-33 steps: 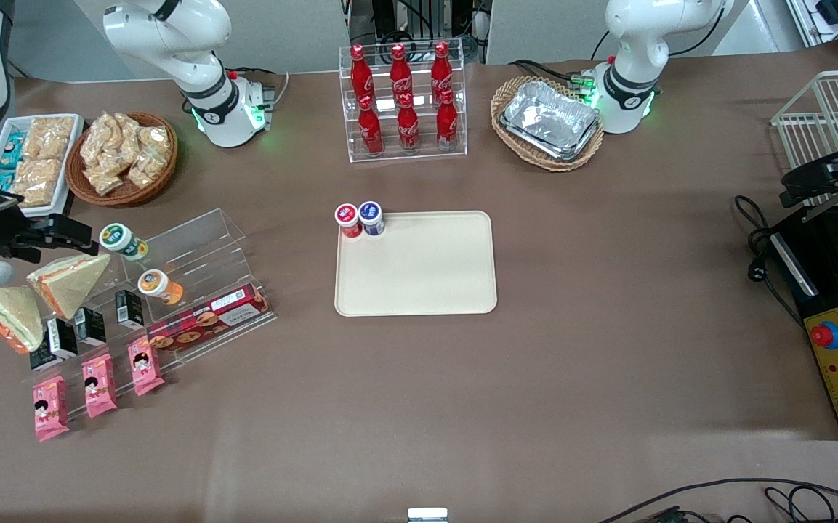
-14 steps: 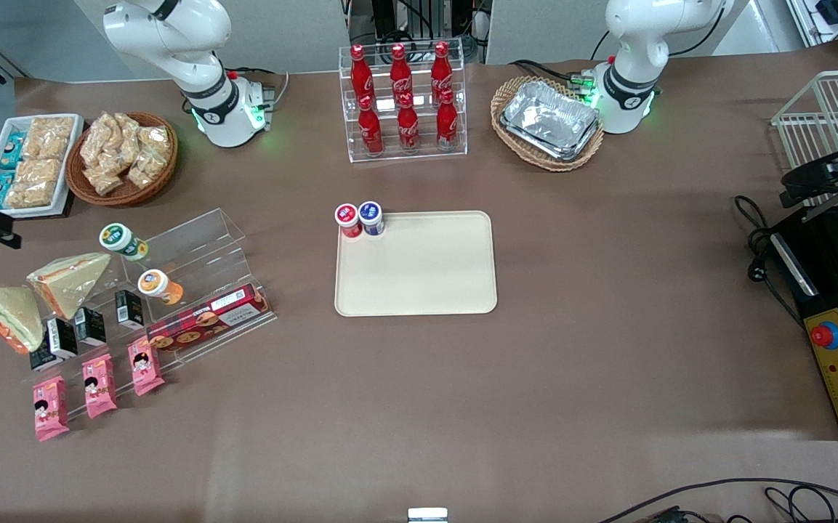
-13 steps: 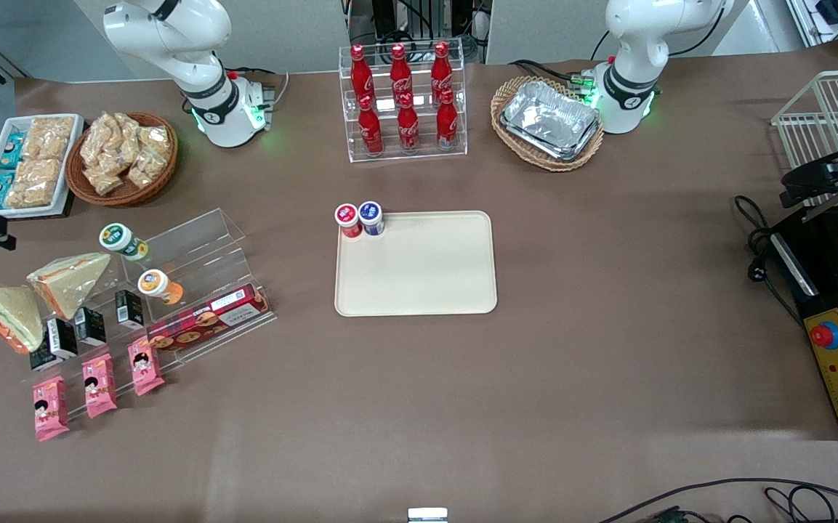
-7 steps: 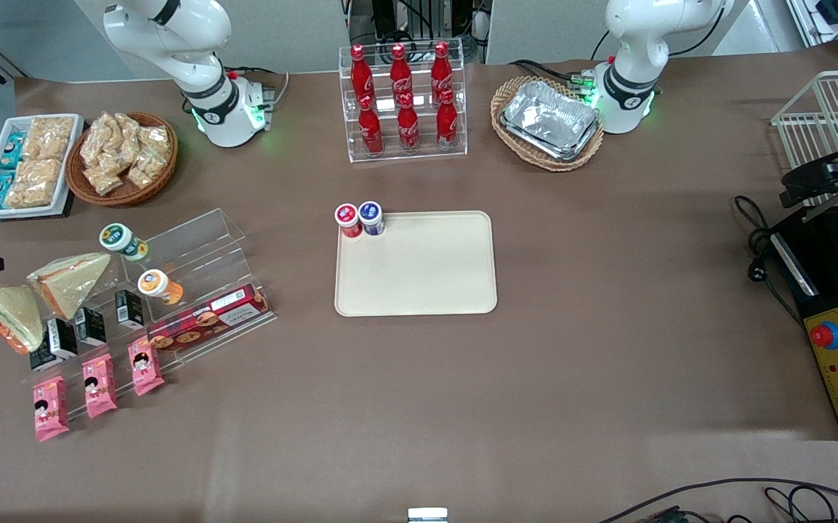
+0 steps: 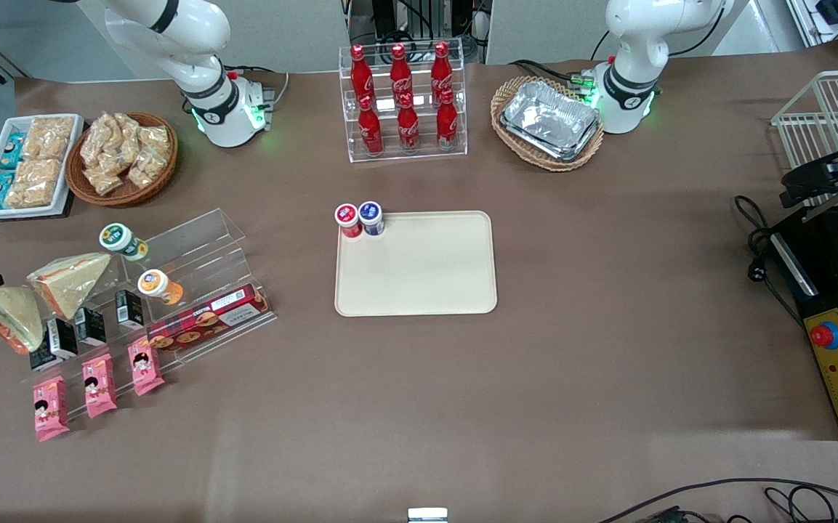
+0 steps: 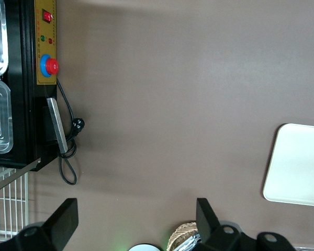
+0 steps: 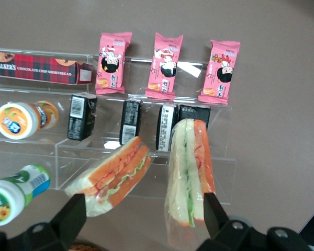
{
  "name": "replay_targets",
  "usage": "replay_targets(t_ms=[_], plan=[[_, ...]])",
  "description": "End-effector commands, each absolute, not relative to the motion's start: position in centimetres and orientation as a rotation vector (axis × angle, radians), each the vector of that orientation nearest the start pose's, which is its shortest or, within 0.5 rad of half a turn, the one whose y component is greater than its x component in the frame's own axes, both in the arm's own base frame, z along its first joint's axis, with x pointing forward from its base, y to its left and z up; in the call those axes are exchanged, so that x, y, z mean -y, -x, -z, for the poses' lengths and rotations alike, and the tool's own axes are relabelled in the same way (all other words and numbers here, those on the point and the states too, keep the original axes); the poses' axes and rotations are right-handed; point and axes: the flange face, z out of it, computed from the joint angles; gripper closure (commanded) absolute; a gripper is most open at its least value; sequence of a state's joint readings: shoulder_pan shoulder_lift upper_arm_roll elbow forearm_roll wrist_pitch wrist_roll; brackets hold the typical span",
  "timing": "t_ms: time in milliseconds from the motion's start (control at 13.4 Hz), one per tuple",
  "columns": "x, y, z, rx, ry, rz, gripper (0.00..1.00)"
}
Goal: Place sandwich on tray
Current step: 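Lower the open right gripper around the upright wrapped triangular sandwich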
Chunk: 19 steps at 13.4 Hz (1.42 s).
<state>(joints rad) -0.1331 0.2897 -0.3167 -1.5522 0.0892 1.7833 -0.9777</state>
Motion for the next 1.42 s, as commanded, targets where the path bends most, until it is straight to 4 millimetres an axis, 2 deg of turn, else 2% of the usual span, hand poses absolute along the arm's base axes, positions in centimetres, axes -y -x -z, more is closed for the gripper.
replay_targets(t_ms=[0, 224, 299, 1197, 1347], plan=[[26.7, -59.7, -46.4, 0.886, 3.002, -0.055, 0.00], [29.7, -59.5, -43.3, 0.916, 2.998, -0.057, 0.00], [29.9, -59.6, -42.9, 0.934, 2.999, -0.053, 0.00], [31.2, -58.3, -38.0, 0.893, 2.971, -0.119, 0.00], [31.4, -58.2, -37.7, 0.888, 2.970, -0.125, 0.00]])
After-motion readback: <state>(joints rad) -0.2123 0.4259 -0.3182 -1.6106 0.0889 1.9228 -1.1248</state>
